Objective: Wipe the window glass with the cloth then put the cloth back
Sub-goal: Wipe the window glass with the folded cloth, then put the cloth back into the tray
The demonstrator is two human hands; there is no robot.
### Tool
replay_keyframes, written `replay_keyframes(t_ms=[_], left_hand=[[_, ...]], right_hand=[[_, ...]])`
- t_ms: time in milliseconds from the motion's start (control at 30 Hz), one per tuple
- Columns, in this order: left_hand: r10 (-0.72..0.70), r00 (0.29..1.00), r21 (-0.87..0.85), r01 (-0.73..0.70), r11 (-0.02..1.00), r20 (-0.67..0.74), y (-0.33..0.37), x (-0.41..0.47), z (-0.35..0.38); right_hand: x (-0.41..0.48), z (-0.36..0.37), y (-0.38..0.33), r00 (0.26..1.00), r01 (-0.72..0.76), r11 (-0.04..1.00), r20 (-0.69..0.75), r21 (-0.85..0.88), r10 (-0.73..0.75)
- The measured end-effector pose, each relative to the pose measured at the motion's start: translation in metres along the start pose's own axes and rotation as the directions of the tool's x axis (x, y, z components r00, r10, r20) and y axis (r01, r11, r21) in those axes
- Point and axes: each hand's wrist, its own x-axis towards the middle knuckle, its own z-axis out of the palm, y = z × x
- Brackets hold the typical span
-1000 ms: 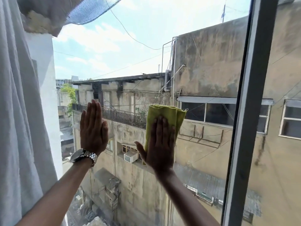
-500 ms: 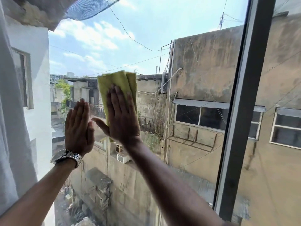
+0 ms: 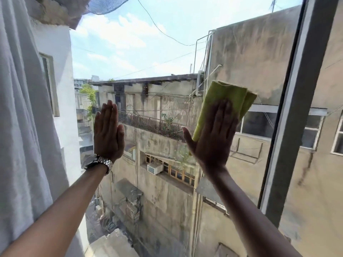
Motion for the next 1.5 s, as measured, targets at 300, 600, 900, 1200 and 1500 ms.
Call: replay_keyframes(t_ms=[300,600,900,1200,1500], left_hand=[[-0.292,0.929,0.003,0.299,0.954,0.227,0.119,-0.009,-0.035],[-0.672,0.588,-0.189,0.798,0.572,0.450,0.242,-0.037,-0.020],[-0.704,0.137,0.067,0.965,0.253,0.697,0.205,-0.273,-0.082],[-0.368,-0.738,0.742,0.650,-0.165,0.565,0.328,-0.707,-0.310],[-0.629,-0.685,0.878,0.479,-0.007,0.369,0.396,-0.890,-0.338]], right_hand=[[-0.013,-0.068,-0.036,0.951,-0.032,0.999,0.309,0.018,0.025],[0.057,-0.112,0.023,0.766,-0.199,0.908,0.637,0.368,-0.090],[-0.227,-0.112,0.059,0.614,0.108,0.944,0.726,0.311,-0.309],[-0.679,-0.258,0.183,-0.599,-0.365,0.927,0.785,-0.093,-0.157],[-0.876,-0.286,0.214,-0.665,-0.294,0.954,0.704,0.061,-0.250]])
